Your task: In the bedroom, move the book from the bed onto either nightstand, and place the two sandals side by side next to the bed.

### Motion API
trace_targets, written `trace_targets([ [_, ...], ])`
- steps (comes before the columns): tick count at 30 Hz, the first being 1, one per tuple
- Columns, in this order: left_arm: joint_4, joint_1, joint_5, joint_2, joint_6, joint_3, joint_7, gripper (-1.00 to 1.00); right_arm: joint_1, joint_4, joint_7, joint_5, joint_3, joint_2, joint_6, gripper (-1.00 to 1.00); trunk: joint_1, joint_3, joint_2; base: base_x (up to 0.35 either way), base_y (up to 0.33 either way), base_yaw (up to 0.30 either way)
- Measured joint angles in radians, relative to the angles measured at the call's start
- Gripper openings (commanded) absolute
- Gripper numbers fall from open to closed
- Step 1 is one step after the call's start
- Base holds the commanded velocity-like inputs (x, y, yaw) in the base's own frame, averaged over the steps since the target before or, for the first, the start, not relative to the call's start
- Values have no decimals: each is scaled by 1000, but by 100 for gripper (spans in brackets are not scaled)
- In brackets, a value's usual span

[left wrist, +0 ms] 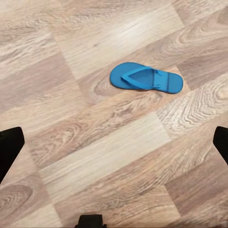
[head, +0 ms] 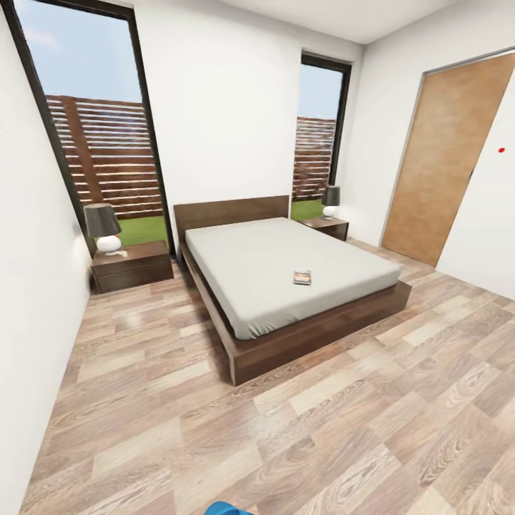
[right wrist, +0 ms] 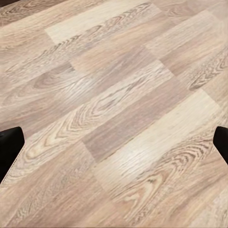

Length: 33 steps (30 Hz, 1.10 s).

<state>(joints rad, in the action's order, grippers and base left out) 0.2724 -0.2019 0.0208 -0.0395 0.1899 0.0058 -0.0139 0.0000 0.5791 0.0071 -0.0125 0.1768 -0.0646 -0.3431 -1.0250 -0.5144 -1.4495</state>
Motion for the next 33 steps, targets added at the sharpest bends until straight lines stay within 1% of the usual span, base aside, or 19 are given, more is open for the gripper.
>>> trace_targets([
  [3,0,0,0,0,0,0,0,100,0,0,0,0,0,0,0,100,0,0,0,0,190,-2],
  [12,0,0,0,0,0,0,0,100,0,0,0,0,0,0,0,100,0,0,0,3,25,0],
  [20,0,0,0,0,0,0,0,100,0,0,0,0,0,0,0,100,0,0,0,172,149,0],
  [28,0,0,0,0,0,0,0,100,0,0,0,1,0,0,0,100,0,0,0,30,24,-4],
  [33,0,0,0,0,0,0,0,100,0,-1,0,0,0,0,0,100,0,1,0,1,0,-188],
])
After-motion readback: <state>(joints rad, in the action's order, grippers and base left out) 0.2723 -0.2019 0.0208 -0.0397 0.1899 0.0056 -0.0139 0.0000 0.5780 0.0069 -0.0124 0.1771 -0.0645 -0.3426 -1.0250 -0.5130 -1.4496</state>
